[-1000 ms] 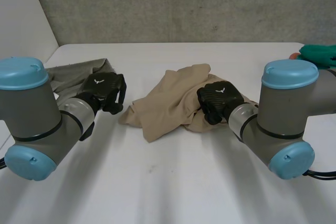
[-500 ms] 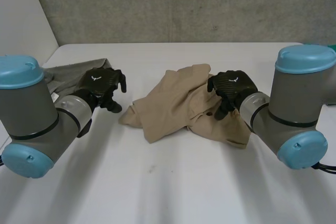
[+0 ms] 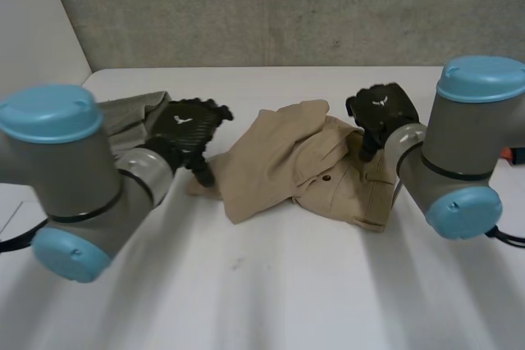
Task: Fold the laundry.
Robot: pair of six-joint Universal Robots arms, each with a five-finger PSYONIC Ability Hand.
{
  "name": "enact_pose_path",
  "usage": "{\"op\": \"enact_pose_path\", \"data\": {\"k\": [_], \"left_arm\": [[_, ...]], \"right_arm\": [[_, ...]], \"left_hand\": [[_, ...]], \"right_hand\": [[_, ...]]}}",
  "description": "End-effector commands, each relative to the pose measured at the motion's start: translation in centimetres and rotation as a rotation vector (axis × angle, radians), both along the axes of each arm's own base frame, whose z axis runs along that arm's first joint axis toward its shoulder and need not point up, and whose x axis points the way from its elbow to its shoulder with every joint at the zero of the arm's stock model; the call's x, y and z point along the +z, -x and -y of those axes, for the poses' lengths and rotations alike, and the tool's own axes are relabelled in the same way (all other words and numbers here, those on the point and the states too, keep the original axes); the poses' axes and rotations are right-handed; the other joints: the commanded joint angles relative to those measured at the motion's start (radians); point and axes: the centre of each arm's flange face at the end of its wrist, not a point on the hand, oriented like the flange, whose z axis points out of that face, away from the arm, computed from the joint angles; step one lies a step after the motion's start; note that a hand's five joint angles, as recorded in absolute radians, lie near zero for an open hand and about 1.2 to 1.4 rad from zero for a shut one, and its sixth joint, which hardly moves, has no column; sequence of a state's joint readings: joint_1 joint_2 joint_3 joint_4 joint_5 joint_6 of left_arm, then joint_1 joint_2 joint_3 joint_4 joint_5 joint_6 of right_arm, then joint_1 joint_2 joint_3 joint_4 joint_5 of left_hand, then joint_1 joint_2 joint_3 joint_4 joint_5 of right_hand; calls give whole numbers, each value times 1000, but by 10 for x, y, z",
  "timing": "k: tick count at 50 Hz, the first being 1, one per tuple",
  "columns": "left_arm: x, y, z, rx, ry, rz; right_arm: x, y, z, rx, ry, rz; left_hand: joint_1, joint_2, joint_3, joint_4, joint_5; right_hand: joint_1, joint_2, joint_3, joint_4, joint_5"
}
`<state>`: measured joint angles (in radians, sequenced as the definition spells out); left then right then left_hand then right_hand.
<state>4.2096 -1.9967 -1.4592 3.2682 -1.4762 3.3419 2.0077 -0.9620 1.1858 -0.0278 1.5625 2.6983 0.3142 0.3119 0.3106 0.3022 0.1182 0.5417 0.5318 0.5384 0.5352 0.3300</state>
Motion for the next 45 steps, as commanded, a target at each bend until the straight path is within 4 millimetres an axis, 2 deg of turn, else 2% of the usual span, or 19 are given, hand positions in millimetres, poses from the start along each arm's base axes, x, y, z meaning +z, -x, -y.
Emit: {"op": "enact_pose_path", "data": {"k": [1,4,9,15,19,20,21,22,23,26,28,32,33,34,36,37,38,42,45], "left_arm": [[-8,43,-9,-19,12,58],[-17,59,-8,4,-19,97],[-35,75,-5,31,-86,167],[-49,89,-3,28,-145,206],[-51,95,-6,28,-147,223],[-49,95,-5,36,-136,226],[-48,95,-4,42,-127,227],[-42,94,-3,58,-106,226],[-38,94,-2,68,-94,223],[-18,90,4,116,-38,186],[-5,86,6,135,-15,167],[34,72,5,142,31,125],[52,63,4,136,47,100],[61,59,2,134,58,87],[81,47,-1,128,79,63],[101,36,-7,115,106,38],[109,31,-10,109,118,29],[124,14,-24,48,151,46],[112,7,-28,10,126,106]], "right_arm": [[-6,-14,36,43,137,-78],[-13,-14,46,41,141,-111],[-29,-12,63,25,86,-119],[-46,-6,69,9,-33,-52],[-56,-2,72,10,-100,5],[-56,-1,73,9,-106,14],[-56,1,75,8,-114,31],[-55,2,75,6,-115,33],[-52,4,77,-2,-109,38],[-38,10,78,-16,-94,51],[-20,13,71,-13,-95,66],[21,16,48,23,-83,79],[29,17,42,33,-83,78],[43,20,29,54,-89,79],[60,22,14,75,-85,87],[69,24,6,84,-80,89],[84,27,-10,106,-69,90],[100,29,-47,174,-76,47],[92,30,-61,209,-118,-19]], "left_hand": [[-21,-19,-18,-9,0],[-21,-19,-18,-9,0],[-19,-16,-15,-7,3],[-13,-10,-9,-1,9],[169,171,172,181,190],[384,387,388,396,406],[546,549,550,558,568],[935,937,938,947,956],[1081,1083,1084,1093,1102],[1082,1084,1086,1094,1103],[1082,1084,1086,1094,1103],[1082,1084,1086,1094,1103],[1082,1084,1086,1094,1103],[1082,1084,1086,1094,1103],[1082,1084,1086,1094,1103],[1082,1084,1086,1094,1103],[1082,1084,1086,1094,1103],[1082,1084,1086,1094,1103],[1082,1084,1086,1094,1103]], "right_hand": [[-50,-40,-46,-43,-12],[-123,-113,-120,-117,-86],[-135,-125,-132,-129,-98],[-132,-122,-129,-126,-95],[-91,-82,-88,-85,-54],[-30,-20,-27,-24,7],[447,457,450,454,484],[600,610,603,607,637],[852,862,855,858,889],[855,864,858,861,892],[855,864,858,861,892],[855,864,858,861,892],[855,864,858,861,892],[855,864,858,861,892],[855,864,858,861,892],[855,864,858,861,892],[855,864,858,861,892],[855,864,858,861,892],[855,864,858,861,892]]}}
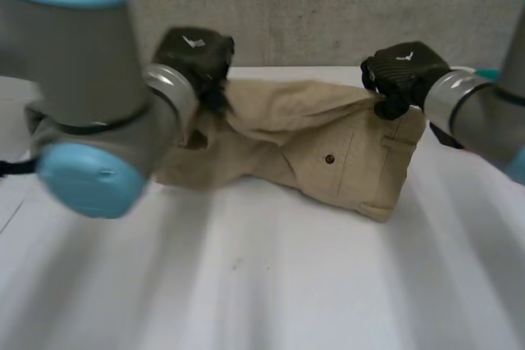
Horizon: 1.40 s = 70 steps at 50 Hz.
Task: Fold the laundry.
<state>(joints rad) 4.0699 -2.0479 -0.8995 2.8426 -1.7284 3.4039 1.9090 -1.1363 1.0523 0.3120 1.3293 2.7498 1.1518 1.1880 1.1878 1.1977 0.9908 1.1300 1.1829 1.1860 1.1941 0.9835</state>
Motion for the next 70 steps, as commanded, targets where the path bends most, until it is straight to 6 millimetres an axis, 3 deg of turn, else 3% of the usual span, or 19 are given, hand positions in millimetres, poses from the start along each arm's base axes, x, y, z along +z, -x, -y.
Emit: {"op": "enact_pose_path", "data": {"k": [1,7,11,14,18,21,22,26,27,30,37,42,46,50,54,57,60,65,70], "left_arm": [[-1,-26,-18,-89,-17,89],[-56,-30,-16,-104,-143,222],[-80,-26,7,-80,-161,247],[-78,-23,23,-57,-130,234],[-36,-14,51,-30,32,140],[28,-13,68,8,262,8],[67,-19,73,42,392,-72],[132,-37,72,105,583,-257],[138,-38,71,108,597,-276],[142,-42,69,102,586,-312],[103,-56,84,141,432,-235],[45,-68,88,178,243,-166],[-1,-69,79,156,101,-106],[-52,-64,60,86,-51,-39],[-87,-62,39,39,-153,24],[-102,-67,23,29,-191,92],[-97,-72,9,19,-173,151],[-86,-90,-45,-19,-244,339],[-87,-103,-97,-126,-367,504]], "right_arm": [[0,3,-54,122,-69,-139],[-28,-11,-78,220,-146,-261],[-46,-22,-66,193,-143,-293],[-51,-33,-46,140,-89,-310],[-21,-57,-12,47,147,-249],[31,-72,14,-68,425,-90],[46,-74,17,-94,490,-43],[97,-79,18,-153,727,169],[114,-82,11,-139,803,248],[129,-87,-1,-104,881,328],[98,-95,-7,12,843,283],[62,-94,-1,65,740,238],[20,-99,-2,134,608,213],[-41,-98,-10,172,424,118],[-75,-88,-21,169,280,19],[-88,-81,-31,173,188,-34],[-93,-72,-49,187,86,-97],[-80,-45,-82,190,-74,-236],[-75,-6,-137,257,-319,-476]], "left_hand": [[244,208,209,199,231],[244,208,209,199,231],[244,208,209,199,231],[244,208,209,199,231],[244,208,209,199,231],[244,208,209,199,231],[244,208,209,199,231],[244,208,209,199,231],[244,208,209,199,231],[244,208,209,199,231],[244,208,209,199,231],[244,208,209,199,231],[244,208,209,199,231],[244,208,209,199,231],[244,208,209,199,231],[244,208,209,199,231],[244,208,209,199,231],[244,208,209,199,231],[244,208,209,199,231]], "right_hand": [[266,213,210,202,238],[266,213,210,202,238],[266,213,210,202,238],[266,213,210,202,238],[266,213,210,202,238],[266,213,210,202,238],[266,213,210,202,238],[266,213,210,202,238],[266,213,210,202,238],[266,213,210,202,238],[266,213,210,202,238],[266,213,210,202,238],[266,213,210,202,238],[266,213,210,202,238],[266,213,210,202,238],[266,213,210,202,238],[266,213,210,202,238],[266,213,210,202,238],[266,213,210,202,238]]}}
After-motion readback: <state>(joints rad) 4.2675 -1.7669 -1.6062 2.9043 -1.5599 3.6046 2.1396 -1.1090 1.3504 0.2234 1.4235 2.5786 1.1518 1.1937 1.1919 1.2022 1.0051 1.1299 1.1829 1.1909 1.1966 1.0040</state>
